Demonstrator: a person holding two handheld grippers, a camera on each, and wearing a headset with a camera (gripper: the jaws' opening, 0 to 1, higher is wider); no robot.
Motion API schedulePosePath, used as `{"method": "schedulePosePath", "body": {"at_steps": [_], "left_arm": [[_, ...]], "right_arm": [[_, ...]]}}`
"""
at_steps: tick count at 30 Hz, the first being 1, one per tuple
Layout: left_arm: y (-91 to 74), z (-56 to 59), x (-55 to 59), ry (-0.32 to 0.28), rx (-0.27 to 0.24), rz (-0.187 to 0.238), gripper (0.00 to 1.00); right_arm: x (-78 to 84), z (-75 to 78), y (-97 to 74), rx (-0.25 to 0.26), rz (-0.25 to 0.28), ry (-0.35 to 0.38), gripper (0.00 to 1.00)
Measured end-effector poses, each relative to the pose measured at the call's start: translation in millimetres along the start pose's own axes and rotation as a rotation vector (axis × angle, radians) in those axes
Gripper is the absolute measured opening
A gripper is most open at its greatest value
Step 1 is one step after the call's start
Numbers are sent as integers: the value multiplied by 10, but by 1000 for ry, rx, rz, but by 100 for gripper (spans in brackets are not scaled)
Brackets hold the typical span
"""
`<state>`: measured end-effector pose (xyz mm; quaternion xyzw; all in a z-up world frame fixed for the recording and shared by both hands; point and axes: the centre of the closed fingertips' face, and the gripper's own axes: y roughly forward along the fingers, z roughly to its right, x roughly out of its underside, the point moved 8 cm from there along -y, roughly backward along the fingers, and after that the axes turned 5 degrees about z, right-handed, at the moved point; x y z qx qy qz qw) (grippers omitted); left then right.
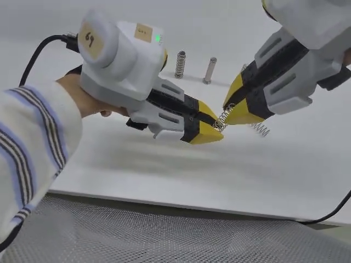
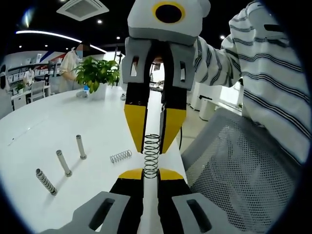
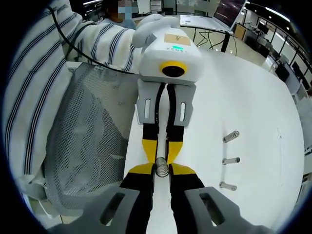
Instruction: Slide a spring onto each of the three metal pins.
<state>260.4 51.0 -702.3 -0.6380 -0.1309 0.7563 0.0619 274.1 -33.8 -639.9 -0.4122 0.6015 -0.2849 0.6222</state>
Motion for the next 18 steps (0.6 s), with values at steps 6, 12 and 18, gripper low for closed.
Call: {"method": "schedulePosePath", "body": {"at_steps": [6, 12, 18], "left_arm": [[1, -3, -50, 5, -2, 17, 2], [-19, -18, -88, 16, -7, 23, 2], [-29, -17, -106, 37, -8, 5, 2]], "right_arm": [[15, 9, 32, -5, -22, -10, 9], [15, 18, 50, -9, -23, -5, 9], [12, 9, 73, -15, -36, -19, 9]]}}
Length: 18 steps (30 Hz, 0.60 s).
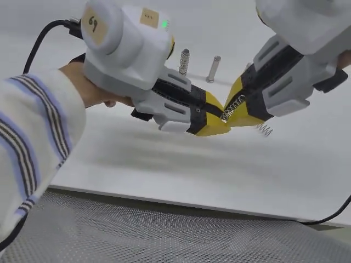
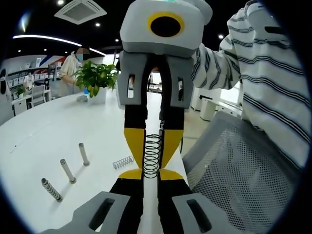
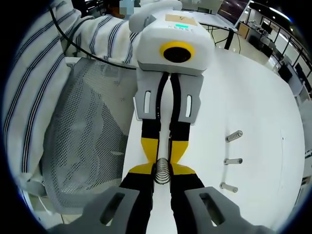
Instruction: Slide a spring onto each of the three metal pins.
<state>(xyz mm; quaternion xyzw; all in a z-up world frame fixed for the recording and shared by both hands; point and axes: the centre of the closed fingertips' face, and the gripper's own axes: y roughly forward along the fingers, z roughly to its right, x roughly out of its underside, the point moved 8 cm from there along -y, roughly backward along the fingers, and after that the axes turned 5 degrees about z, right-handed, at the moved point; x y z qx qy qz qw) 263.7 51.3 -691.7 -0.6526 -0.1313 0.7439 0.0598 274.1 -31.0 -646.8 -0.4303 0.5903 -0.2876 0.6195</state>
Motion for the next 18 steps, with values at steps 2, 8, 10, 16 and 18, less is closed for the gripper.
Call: {"method": "schedulePosePath", "body": {"at_steps": [2, 8, 10, 16, 18], "left_arm": [[-4, 3, 3, 5, 3, -8, 2], [-12, -21, 10, -19, -9, -4, 2], [-12, -28, 10, -10, -11, 0, 2], [2, -25, -19, 7, -31, -5, 2], [-3, -22, -26, 4, -36, -4, 3]], "right_arm": [[1, -1, 5, -4, 1, -1, 9], [7, 14, 3, 16, 11, 3, 8], [8, 16, -1, 23, 13, 11, 8], [0, 36, -7, 44, 18, 13, 8], [-6, 44, -10, 46, 25, 23, 8]]}}
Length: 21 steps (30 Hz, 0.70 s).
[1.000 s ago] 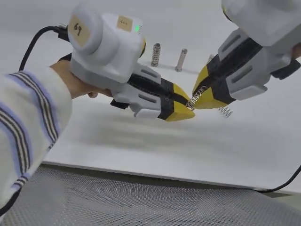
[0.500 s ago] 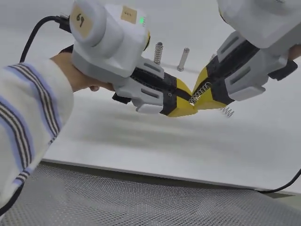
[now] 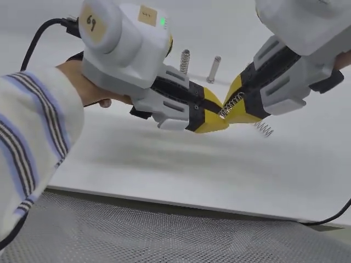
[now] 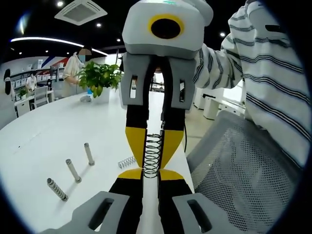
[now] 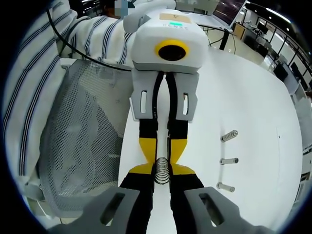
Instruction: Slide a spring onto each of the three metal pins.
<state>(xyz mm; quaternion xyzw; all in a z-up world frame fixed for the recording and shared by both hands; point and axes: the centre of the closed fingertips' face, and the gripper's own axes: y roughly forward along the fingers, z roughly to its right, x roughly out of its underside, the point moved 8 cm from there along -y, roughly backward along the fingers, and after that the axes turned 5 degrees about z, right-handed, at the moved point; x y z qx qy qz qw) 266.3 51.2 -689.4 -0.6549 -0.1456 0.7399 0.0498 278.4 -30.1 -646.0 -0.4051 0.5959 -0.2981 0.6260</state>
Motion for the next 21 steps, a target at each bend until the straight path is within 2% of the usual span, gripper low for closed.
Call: {"method": "schedulePosePath", "body": {"at_steps": [3, 11, 19, 21], "left_arm": [[-10, -1, -6, -6, -8, 0, 3], [-43, -23, 2, -11, -28, -3, 4], [-183, -112, 8, -37, -70, 6, 15], [-207, -123, 22, -36, -80, -9, 16]], "right_arm": [[-10, 17, 1, 6, 8, 27, 8], [-45, 51, 18, 22, 12, 23, 8], [-36, 101, -11, 44, 24, 41, 8], [-19, 109, -11, 46, 20, 43, 8]]}}
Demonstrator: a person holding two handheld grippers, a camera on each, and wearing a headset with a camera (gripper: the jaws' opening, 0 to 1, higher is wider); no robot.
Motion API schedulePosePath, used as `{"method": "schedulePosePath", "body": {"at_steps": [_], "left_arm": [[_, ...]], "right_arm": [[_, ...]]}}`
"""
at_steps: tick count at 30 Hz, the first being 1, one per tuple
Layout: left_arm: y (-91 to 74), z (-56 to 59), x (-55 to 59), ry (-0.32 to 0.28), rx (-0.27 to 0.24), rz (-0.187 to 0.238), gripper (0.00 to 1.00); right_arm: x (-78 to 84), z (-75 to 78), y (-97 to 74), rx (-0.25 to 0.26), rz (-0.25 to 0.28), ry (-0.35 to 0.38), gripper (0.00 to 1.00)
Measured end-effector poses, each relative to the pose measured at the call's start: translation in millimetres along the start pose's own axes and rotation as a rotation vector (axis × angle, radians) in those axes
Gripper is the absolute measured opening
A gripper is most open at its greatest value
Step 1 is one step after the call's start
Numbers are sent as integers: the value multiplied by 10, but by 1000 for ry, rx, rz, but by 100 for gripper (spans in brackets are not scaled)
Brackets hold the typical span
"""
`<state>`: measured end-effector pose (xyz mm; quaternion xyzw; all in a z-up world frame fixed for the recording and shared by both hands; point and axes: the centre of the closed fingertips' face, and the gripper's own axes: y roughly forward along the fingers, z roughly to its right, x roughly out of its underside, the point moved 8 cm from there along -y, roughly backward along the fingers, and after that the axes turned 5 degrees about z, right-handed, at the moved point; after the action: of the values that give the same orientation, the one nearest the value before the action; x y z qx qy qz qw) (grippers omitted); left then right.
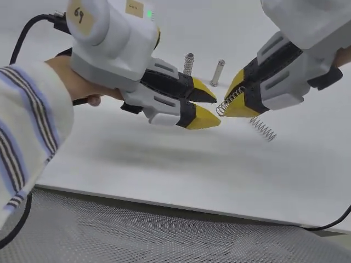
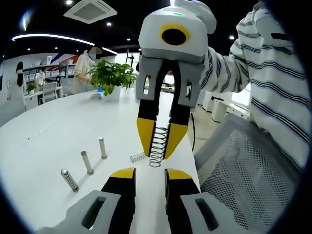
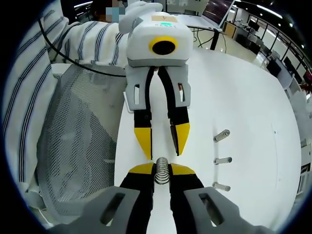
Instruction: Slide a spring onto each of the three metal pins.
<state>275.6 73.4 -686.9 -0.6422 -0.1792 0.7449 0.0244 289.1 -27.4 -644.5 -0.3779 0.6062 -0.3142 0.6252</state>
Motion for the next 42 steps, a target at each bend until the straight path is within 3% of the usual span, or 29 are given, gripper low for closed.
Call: {"method": "schedulePosePath", "body": {"at_steps": [7, 11, 15, 16, 19, 21, 25, 29, 31, 35, 42], "left_arm": [[-98, -117, 77, -5, -60, -13, 32], [-125, -155, 163, 8, -99, -66, 37], [-136, -175, 236, -7, -117, -53, 43], [-138, -184, 273, -47, -124, -44, 46], [-175, -223, 331, -45, -137, -45, 58], [-201, -244, 345, -70, -151, -39, 63], [-230, -305, 363, -54, -182, -46, 78], [-234, -327, 357, -76, -204, -15, 91], [-226, -342, 375, -94, -220, -19, 98], [-251, -377, 413, -76, -252, -44, 97], [-298, -429, 441, -99, -288, -23, 98]], "right_arm": [[56, 12, -19, -2, -3, 23, 8], [79, 24, -34, 8, -3, 39, 8], [96, 30, -46, 16, -6, 49, 8], [101, 28, -50, 16, -6, 50, 8], [123, 22, -58, 14, -10, 56, 8], [143, 21, -62, 14, -14, 62, 8], [183, 25, -68, 16, -22, 71, 8], [209, 45, -88, 22, -26, 79, 8], [225, 76, -97, 27, -28, 90, 8], [238, 100, -108, 30, -35, 109, 8], [256, 158, -161, 47, -50, 155, 8]]}}
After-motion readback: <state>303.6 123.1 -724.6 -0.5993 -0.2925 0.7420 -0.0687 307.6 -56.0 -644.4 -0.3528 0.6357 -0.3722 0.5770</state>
